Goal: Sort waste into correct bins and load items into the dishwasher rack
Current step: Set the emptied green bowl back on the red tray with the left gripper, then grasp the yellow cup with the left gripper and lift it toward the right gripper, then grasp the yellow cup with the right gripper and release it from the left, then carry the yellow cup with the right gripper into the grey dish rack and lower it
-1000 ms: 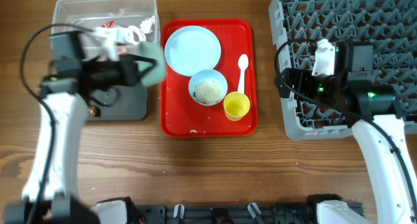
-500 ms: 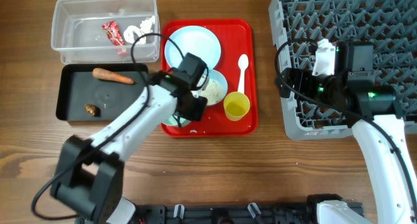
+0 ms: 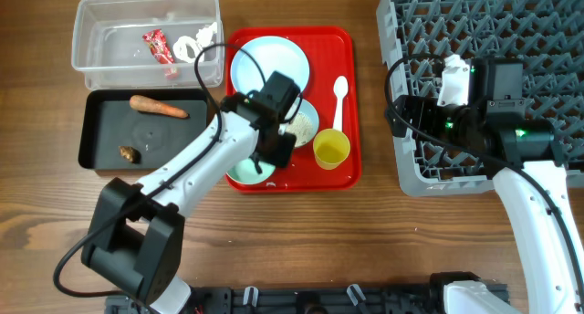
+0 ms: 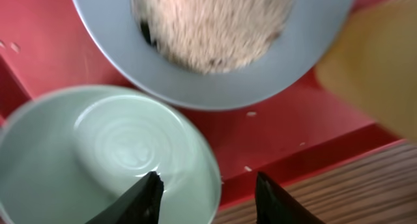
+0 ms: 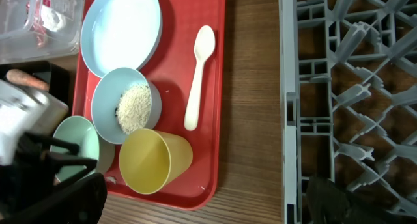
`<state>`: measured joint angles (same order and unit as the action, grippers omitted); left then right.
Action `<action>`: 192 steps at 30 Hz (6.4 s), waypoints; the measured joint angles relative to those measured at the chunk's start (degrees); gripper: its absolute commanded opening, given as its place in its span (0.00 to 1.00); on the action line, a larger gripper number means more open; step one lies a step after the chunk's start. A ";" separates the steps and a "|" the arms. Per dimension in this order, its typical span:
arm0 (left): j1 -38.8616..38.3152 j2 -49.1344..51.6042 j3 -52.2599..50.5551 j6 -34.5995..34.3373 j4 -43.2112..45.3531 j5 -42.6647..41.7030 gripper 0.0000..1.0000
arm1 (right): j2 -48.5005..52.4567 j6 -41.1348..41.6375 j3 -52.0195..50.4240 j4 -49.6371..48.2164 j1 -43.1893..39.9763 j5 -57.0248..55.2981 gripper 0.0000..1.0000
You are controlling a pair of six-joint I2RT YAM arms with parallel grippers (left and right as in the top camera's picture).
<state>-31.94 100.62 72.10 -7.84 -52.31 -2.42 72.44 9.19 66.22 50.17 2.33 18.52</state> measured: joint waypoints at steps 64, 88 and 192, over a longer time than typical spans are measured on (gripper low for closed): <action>22.47 -5.70 7.15 1.40 17.57 -72.35 0.04 | 12.04 -2.80 0.04 -41.16 9.55 52.41 0.97; 22.47 -5.70 7.15 -9.27 29.33 -77.00 0.06 | 12.09 0.15 0.04 -49.88 11.32 54.53 0.52; 22.58 -5.70 7.15 -5.97 13.25 -35.52 0.48 | 25.75 2.51 23.15 35.10 -7.26 -17.27 0.39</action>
<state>-9.37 94.91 79.24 -13.80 -39.07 -37.93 98.19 11.70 89.36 85.27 -4.93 1.26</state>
